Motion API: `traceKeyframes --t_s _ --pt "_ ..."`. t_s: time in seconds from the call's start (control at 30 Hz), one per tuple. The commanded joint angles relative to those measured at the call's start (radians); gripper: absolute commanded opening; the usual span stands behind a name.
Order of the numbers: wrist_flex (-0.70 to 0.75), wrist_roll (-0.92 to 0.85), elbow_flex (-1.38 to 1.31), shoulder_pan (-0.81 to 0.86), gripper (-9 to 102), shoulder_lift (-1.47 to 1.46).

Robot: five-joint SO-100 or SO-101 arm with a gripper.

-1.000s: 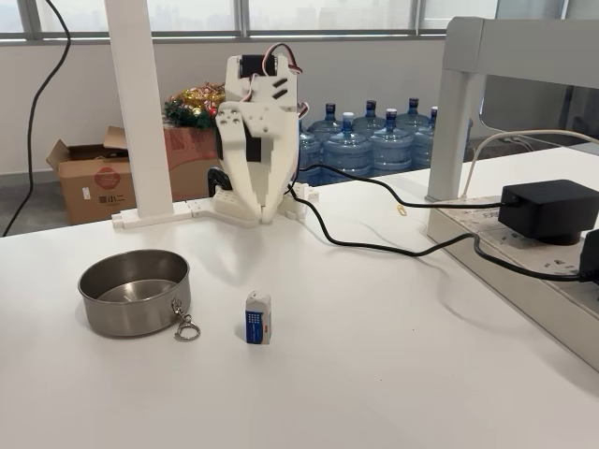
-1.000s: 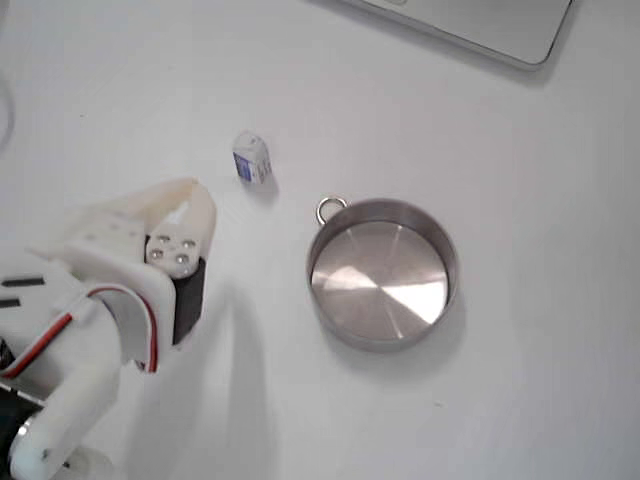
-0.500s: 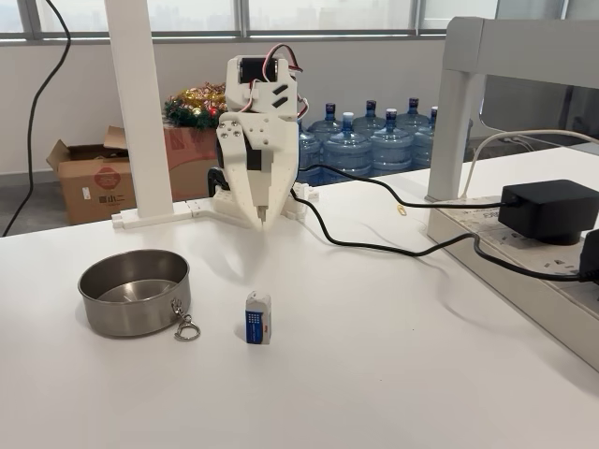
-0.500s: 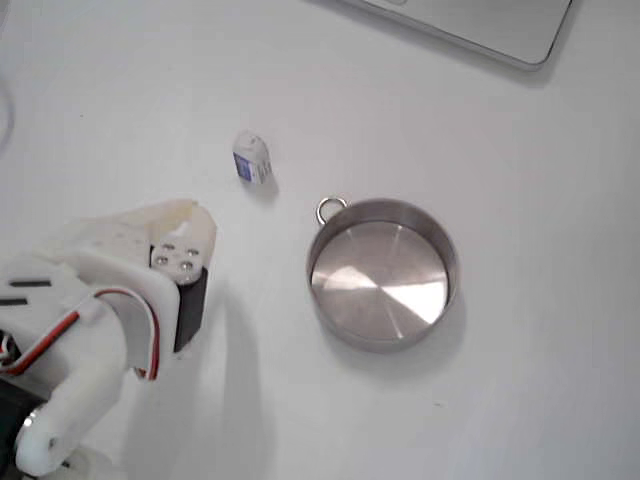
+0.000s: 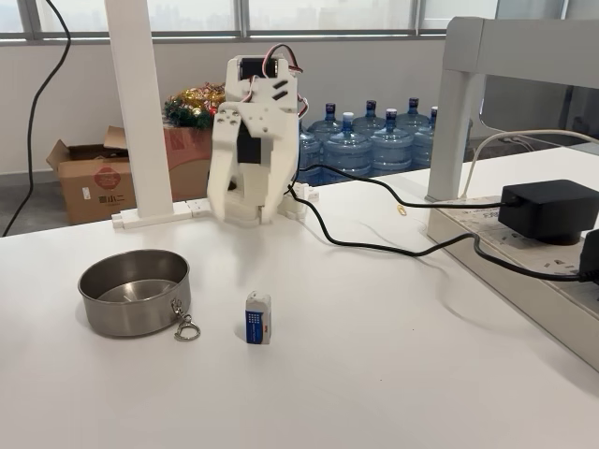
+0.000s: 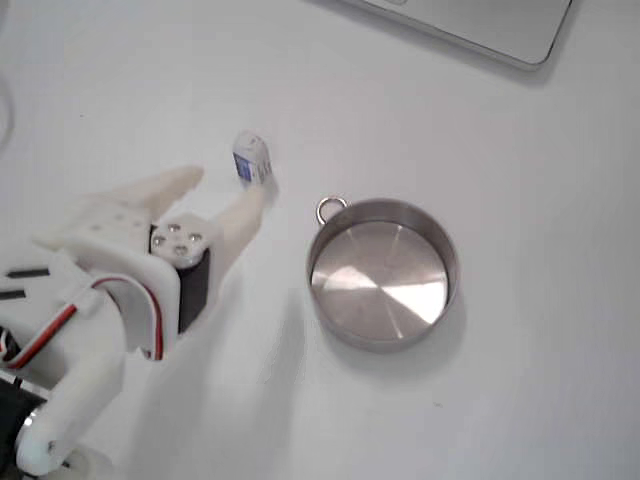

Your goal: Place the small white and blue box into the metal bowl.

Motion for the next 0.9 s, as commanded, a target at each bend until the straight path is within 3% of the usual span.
traceKeyframes --t_s 0.0,0.47,0.87 --pt "-0.114 0.009 0.057 0.005 24 -0.103" --pt "-0.739 0.011 0.043 -0.002 25 -0.706" --pt "-1.106 0.011 0.029 -0.025 25 -1.091"
